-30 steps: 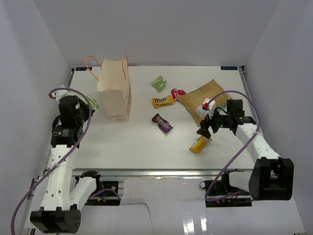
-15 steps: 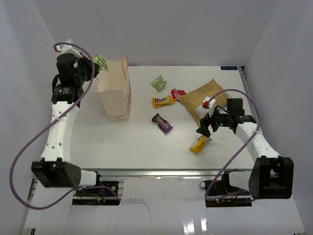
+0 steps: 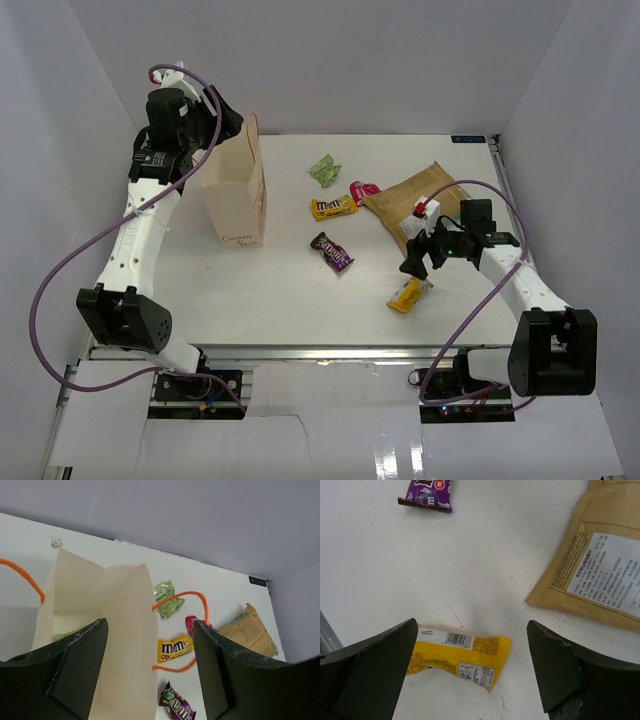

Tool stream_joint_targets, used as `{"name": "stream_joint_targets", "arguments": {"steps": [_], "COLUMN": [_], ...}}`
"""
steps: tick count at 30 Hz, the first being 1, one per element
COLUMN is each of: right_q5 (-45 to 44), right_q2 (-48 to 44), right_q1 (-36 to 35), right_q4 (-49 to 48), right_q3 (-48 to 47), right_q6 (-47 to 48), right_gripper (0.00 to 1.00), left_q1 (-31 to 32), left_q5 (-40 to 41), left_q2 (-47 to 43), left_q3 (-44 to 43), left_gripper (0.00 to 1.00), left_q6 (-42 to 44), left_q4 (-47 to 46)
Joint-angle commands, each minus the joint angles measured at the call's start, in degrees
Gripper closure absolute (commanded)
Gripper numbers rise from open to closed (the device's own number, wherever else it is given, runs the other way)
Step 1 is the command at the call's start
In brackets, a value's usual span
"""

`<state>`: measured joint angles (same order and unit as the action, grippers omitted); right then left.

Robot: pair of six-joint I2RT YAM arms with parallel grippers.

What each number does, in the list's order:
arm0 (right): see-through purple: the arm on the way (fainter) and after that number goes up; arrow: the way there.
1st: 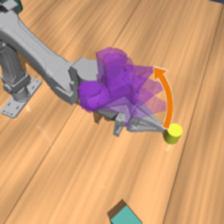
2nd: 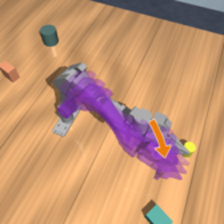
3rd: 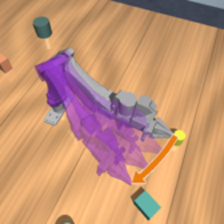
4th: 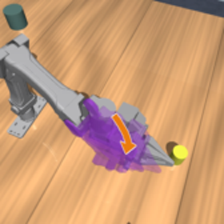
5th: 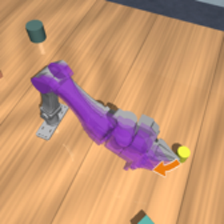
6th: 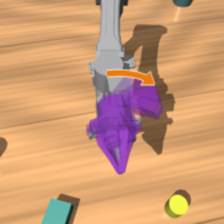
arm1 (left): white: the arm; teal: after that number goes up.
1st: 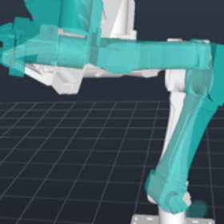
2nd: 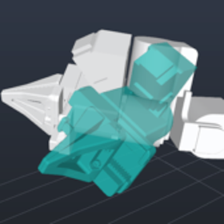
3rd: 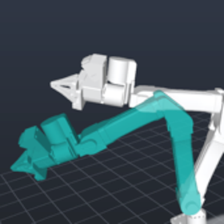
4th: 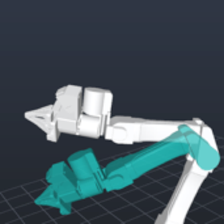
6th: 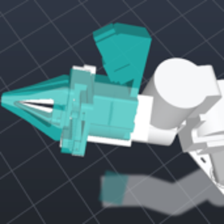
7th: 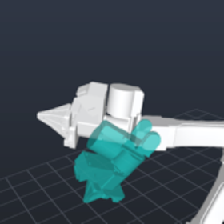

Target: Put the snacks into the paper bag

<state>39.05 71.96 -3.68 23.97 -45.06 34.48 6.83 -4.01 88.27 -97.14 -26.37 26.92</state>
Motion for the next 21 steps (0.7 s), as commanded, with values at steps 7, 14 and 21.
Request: {"name": "stream_joint_targets", "arguments": {"steps": [7, 14, 21], "right_q5": [-18.5, -7.5, -9.4], "right_q2": [6.3, 2.3, 10.7], "right_q1": [-9.9, -8.1, -7.5], "right_q4": [4.9, 23.0, 30.8], "right_q3": [-1.8, -3.5, -3.3], "right_q6": [-7.1, 42.3, 77.1], "right_gripper": [0.05, 0.25, 0.28], "left_q1": [0.2, 0.2, 0.1], "left_q5": [-8.5, -10.6, -10.5], "left_q2": [-22.1, -41.2, -45.8], "left_q3": [17.7, 37.6, 42.0], "left_gripper": [0.13, 0.09, 0.09], "left_q6": [4.8, 0.6, -1.1], "left_q4": [-6.6, -6.5, -4.4]}}
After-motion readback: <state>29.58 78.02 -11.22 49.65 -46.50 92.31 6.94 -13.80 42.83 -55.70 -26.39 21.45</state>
